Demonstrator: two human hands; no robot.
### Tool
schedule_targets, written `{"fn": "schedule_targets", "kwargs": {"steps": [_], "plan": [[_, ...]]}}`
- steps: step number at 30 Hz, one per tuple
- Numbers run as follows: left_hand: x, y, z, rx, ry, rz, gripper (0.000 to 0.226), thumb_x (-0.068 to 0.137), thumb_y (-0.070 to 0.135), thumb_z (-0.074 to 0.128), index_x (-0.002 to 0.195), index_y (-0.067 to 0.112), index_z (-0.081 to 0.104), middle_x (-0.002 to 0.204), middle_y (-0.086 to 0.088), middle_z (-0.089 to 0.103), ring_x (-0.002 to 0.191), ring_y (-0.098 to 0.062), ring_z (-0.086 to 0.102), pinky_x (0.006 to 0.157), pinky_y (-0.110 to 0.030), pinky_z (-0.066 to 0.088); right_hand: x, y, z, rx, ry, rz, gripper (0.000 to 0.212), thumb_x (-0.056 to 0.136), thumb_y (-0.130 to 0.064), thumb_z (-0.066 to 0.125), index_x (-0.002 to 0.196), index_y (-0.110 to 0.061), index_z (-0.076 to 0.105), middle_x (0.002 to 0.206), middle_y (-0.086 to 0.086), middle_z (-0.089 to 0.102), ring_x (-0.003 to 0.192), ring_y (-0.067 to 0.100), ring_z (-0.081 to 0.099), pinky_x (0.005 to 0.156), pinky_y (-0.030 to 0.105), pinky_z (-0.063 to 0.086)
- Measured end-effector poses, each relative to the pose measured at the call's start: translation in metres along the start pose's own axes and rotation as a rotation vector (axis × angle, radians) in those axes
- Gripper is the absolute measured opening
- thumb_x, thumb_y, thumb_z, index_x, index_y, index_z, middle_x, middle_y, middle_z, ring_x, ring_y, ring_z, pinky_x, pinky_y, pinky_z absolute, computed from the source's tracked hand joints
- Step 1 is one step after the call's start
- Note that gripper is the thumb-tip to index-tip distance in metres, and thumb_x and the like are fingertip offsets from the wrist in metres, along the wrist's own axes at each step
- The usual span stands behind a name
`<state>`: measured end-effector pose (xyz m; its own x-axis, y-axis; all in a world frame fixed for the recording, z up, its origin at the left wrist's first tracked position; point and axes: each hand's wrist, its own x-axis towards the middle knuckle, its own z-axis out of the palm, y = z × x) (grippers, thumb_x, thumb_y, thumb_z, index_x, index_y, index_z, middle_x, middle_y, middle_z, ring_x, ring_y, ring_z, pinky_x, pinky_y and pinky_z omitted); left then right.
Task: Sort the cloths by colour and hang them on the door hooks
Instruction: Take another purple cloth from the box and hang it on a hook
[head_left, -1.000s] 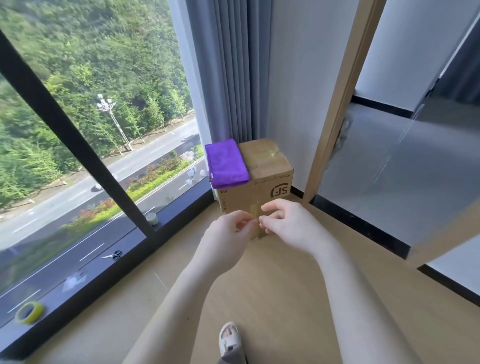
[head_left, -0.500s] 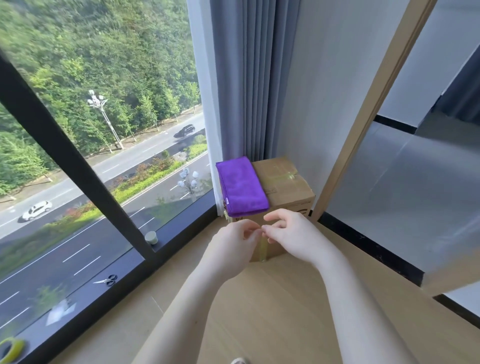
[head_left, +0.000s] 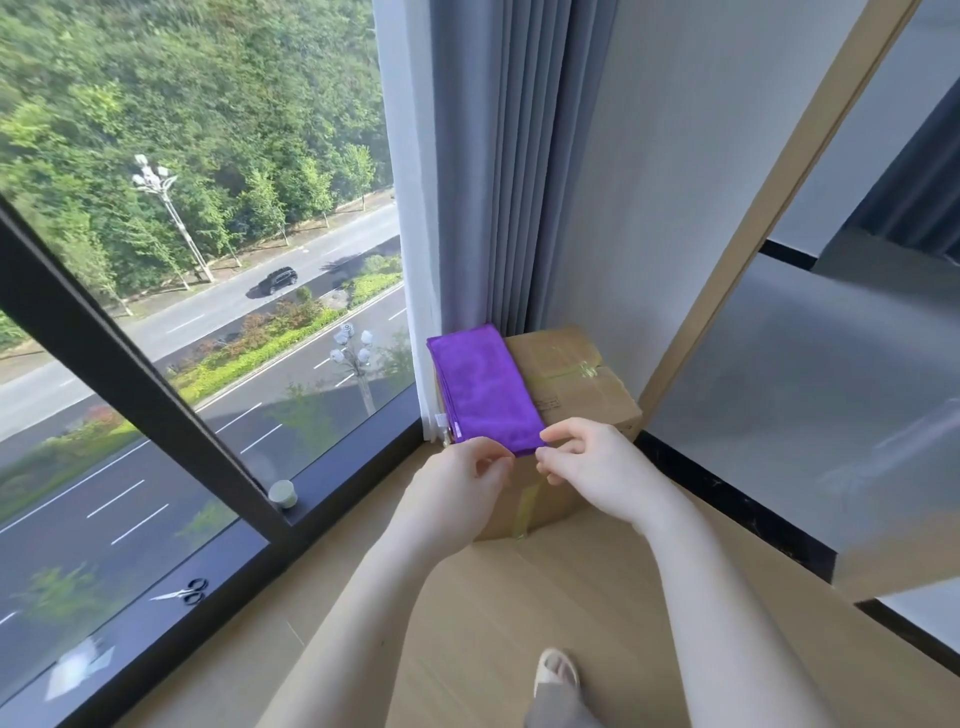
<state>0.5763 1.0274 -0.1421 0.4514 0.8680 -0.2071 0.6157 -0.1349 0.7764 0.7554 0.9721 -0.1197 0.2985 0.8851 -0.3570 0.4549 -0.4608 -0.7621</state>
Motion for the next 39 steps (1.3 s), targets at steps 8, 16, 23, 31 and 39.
{"fn": "schedule_targets", "kwargs": {"steps": [8,16,23,31,39], "plan": [[0.058,-0.006,-0.014,0.011,0.040,-0.082,0.019,0.099,0.037,0.051,0.094,0.037,0.069,0.084,0.016,0.068,0.078,-0.012,0.061,0.064,-0.028,0.042,0.073,-0.007,-0.014,0.041,-0.040,-0.008,0.026,0.098,-0.030,0.065,0.123,-0.021,0.063,0.095,-0.004,0.077,0.088,0.009,0.074,0.088,0.032,0.056],[0.155,0.008,-0.014,0.035,0.063,-0.199,0.017,0.097,0.039,0.051,0.097,0.040,0.068,0.088,0.018,0.072,0.087,-0.016,0.069,0.084,-0.037,0.057,0.169,-0.011,-0.054,0.071,-0.098,-0.002,0.024,0.101,-0.024,0.062,0.123,-0.016,0.063,0.098,0.001,0.076,0.089,0.013,0.073,0.081,0.025,0.055],[0.227,0.024,-0.008,0.097,0.049,-0.264,0.027,0.088,0.048,0.044,0.102,0.041,0.067,0.094,0.017,0.073,0.096,-0.019,0.070,0.094,-0.041,0.054,0.238,-0.007,-0.084,0.040,-0.139,0.013,0.019,0.101,-0.026,0.060,0.120,-0.020,0.062,0.099,-0.003,0.075,0.091,0.011,0.072,0.072,0.018,0.049],[0.266,0.006,-0.001,0.131,0.020,-0.336,0.022,0.091,0.043,0.047,0.099,0.039,0.067,0.097,0.013,0.073,0.097,-0.021,0.069,0.094,-0.041,0.054,0.285,-0.003,-0.087,0.020,-0.198,0.038,0.022,0.101,-0.026,0.060,0.122,-0.018,0.062,0.099,-0.003,0.075,0.090,0.010,0.071,0.072,0.018,0.047],[0.330,-0.026,-0.006,0.366,-0.068,-0.338,0.023,0.097,0.038,0.046,0.106,0.038,0.066,0.111,0.006,0.072,0.099,-0.029,0.066,0.090,-0.038,0.054,0.344,-0.011,-0.069,-0.025,-0.247,0.089,0.022,0.102,-0.021,0.059,0.121,-0.012,0.062,0.101,0.003,0.074,0.085,0.014,0.070,0.070,0.019,0.050]]}}
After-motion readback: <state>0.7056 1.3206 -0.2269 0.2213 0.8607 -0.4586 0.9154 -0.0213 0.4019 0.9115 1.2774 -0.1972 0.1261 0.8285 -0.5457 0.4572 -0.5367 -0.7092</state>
